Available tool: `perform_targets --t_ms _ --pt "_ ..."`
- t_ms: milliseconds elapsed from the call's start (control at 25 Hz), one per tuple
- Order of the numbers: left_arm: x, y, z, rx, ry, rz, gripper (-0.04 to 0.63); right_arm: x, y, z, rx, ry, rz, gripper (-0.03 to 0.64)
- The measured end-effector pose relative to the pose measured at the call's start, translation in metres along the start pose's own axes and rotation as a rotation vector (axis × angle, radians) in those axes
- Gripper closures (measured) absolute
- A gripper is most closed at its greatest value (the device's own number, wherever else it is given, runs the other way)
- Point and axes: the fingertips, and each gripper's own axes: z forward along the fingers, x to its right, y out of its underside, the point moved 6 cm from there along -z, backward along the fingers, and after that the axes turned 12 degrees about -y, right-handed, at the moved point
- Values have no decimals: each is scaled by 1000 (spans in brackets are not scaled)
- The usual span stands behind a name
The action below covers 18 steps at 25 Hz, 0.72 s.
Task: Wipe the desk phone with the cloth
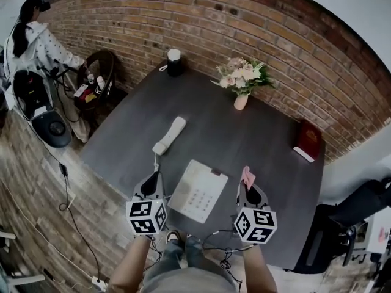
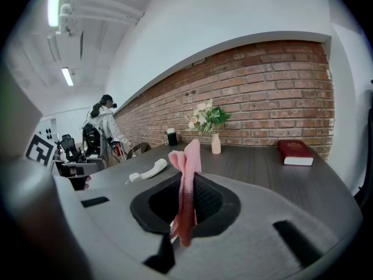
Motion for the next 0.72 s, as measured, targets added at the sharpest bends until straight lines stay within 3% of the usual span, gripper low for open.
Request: perform_targets --t_ms 360,720 --pt "-23 51 1 -77 -34 -1 592 -5 54 11 -93 -6 35 597" --pt "-48 66 0 -82 -85 -31 592 -17 60 24 -147 -51 -29 597"
